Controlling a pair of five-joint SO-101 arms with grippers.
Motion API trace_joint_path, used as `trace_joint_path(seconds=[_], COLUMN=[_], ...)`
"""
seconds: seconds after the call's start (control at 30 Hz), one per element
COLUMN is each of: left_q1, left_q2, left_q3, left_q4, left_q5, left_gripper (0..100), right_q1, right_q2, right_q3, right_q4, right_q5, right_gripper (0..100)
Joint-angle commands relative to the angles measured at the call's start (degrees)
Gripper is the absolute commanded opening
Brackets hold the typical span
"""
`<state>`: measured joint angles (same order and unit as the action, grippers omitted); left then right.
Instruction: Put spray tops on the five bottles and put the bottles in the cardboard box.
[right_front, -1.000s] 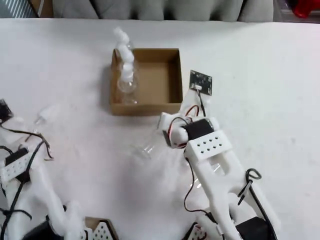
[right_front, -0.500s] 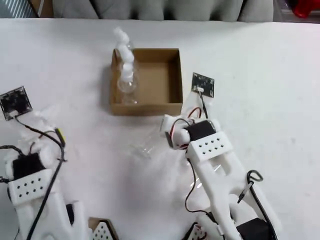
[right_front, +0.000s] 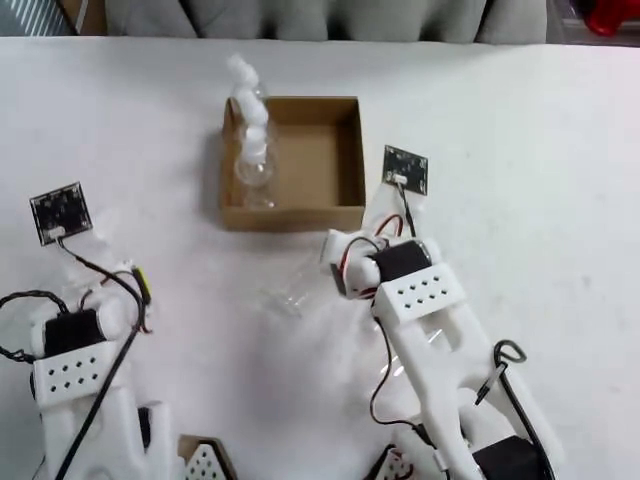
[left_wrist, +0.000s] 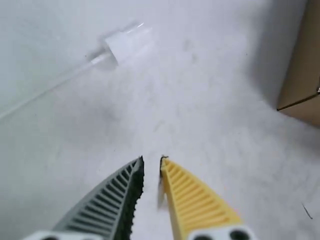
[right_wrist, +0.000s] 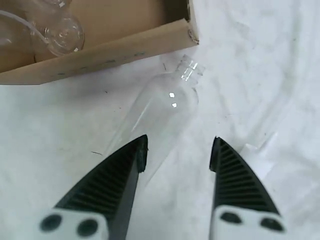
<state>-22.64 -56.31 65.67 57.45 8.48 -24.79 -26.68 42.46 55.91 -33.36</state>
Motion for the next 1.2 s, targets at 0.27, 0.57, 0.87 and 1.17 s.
trace_joint_path(seconds=[0.27, 0.57, 0.87, 1.17], left_q1=[0.57, 0.48, 0.84, 0.84], left_q2=[-1.89, -1.63, -1.45, -1.36], left_q3=[-0.53, -0.26, 2.2, 2.29], left_q4=[2.37, 2.29, -4.75, -5.98], left_q5=[0.7, 0.35, 0.35, -2.9], left_gripper=[6, 6, 7, 6], right_q1=[0.48, 0.4, -2.33, -8.31], right_q2=[-1.98, -1.98, -1.98, -1.27], right_q3=[-0.62, -0.62, -0.88, -1.58], right_q4=[-0.75, -0.75, -1.45, -4.18], right_q5=[0.53, 0.53, -0.44, -5.36], right_gripper=[17.7, 17.7, 17.7, 17.7])
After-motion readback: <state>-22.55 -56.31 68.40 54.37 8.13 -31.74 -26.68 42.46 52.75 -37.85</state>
